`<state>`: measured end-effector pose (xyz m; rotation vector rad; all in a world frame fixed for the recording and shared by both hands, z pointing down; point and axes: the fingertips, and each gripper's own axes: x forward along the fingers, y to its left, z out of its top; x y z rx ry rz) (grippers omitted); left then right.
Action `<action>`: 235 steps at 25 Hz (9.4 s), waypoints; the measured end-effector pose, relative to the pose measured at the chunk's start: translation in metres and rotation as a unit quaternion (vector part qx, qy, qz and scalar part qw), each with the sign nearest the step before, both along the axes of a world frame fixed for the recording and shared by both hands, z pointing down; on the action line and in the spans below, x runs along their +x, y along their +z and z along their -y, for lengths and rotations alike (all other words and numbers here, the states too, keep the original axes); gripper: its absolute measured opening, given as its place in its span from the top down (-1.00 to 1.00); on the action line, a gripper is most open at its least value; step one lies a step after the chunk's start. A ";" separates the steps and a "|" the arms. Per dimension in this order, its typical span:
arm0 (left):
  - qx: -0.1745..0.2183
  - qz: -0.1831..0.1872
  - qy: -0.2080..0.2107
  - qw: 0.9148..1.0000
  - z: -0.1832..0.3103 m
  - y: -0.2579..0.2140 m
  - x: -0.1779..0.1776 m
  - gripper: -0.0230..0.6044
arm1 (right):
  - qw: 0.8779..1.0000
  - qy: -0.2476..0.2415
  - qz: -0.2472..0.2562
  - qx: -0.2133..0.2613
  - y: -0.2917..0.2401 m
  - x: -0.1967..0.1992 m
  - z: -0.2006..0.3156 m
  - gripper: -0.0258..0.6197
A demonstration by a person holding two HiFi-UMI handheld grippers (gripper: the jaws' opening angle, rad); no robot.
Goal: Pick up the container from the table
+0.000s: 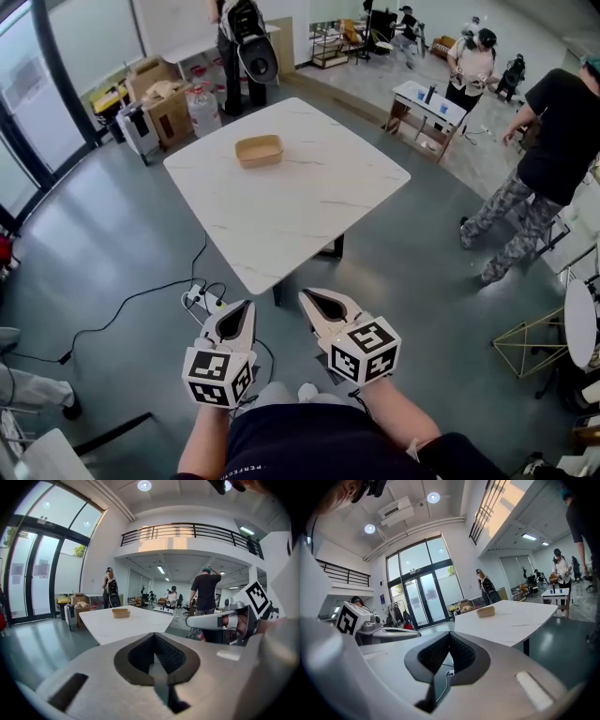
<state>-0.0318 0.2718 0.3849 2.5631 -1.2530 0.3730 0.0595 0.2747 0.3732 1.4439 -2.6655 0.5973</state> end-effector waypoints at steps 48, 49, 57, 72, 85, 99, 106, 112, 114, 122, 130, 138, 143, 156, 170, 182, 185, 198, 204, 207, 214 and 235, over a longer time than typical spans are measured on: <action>-0.039 0.020 0.072 0.996 0.322 0.034 -0.055 0.94 | 0.995 0.056 -0.069 -0.043 0.016 -0.041 0.312 0.93; -0.039 0.021 0.072 0.996 0.327 0.035 -0.053 0.94 | 0.995 0.056 -0.070 -0.044 0.017 -0.038 0.318 0.93; -0.046 0.015 0.042 0.998 0.368 0.040 -0.036 0.94 | 0.996 0.036 -0.068 -0.042 0.023 -0.017 0.370 0.93; -0.057 0.040 -0.024 0.997 0.443 0.050 -0.021 0.94 | 0.988 -0.068 -0.130 -0.038 0.048 -0.007 0.476 0.80; -0.083 0.035 -0.056 0.994 0.480 0.071 -0.012 0.92 | 0.962 -0.178 -0.206 -0.027 0.091 -0.034 0.542 0.53; -0.122 0.025 -0.088 0.988 0.501 0.098 -0.028 0.88 | 0.875 -0.308 -0.374 -0.014 0.141 -0.059 0.566 0.46; -0.124 0.029 -0.086 0.988 0.503 0.097 -0.029 0.89 | 0.820 -0.356 -0.447 -0.015 0.162 -0.068 0.566 0.48; -0.125 0.031 -0.084 0.988 0.500 0.096 -0.031 0.91 | 0.786 -0.374 -0.492 -0.017 0.170 -0.065 0.569 0.65; -0.124 0.033 -0.084 0.988 0.499 0.097 -0.032 0.91 | 0.778 -0.375 -0.504 -0.015 0.172 -0.064 0.570 0.76; -0.122 0.032 -0.090 0.988 0.494 0.094 -0.039 0.92 | 0.758 -0.388 -0.524 -0.008 0.171 -0.062 0.558 0.84; -0.111 0.024 -0.073 0.991 0.484 0.086 -0.029 0.92 | 0.767 -0.382 -0.516 0.007 0.149 -0.059 0.532 0.85; -0.100 0.013 -0.051 0.994 0.465 0.073 -0.028 0.93 | 0.778 -0.381 -0.499 0.016 0.123 -0.060 0.490 0.85; -0.088 0.007 -0.043 0.995 0.446 0.064 -0.032 0.93 | 0.782 -0.386 -0.489 0.038 0.103 -0.060 0.455 0.85; -0.073 -0.015 -0.026 0.997 0.403 0.051 -0.039 0.94 | 0.789 -0.389 -0.473 0.049 0.075 -0.057 0.373 0.84; -0.071 -0.016 -0.036 0.997 0.365 0.050 -0.064 0.94 | 0.810 -0.382 -0.444 0.026 0.073 -0.056 0.318 0.84; -0.074 -0.013 -0.031 0.997 0.333 0.054 -0.075 0.94 | 0.817 -0.389 -0.424 0.024 0.072 -0.069 0.282 0.84; -0.073 -0.011 -0.033 0.997 0.327 0.055 -0.080 0.94 | 0.816 -0.393 -0.423 0.026 0.072 -0.074 0.276 0.84; -0.058 -0.007 -0.039 0.998 0.316 0.044 -0.094 0.94 | 0.814 -0.413 -0.406 0.037 0.062 -0.092 0.253 0.84; -0.057 -0.007 -0.038 0.998 0.312 0.043 -0.095 0.94 | 0.824 -0.411 -0.388 0.044 0.056 -0.096 0.249 0.85; -0.054 -0.005 -0.037 0.998 0.310 0.040 -0.094 0.94 | 0.832 -0.406 -0.374 0.046 0.051 -0.096 0.247 0.85; -0.049 -0.006 -0.038 0.998 0.308 0.040 -0.091 0.94 | 0.858 -0.389 -0.334 0.037 0.047 -0.094 0.248 0.85; -0.052 0.001 -0.040 0.998 0.300 0.039 -0.084 0.94 | 0.884 -0.372 -0.282 0.043 0.032 -0.096 0.254 0.85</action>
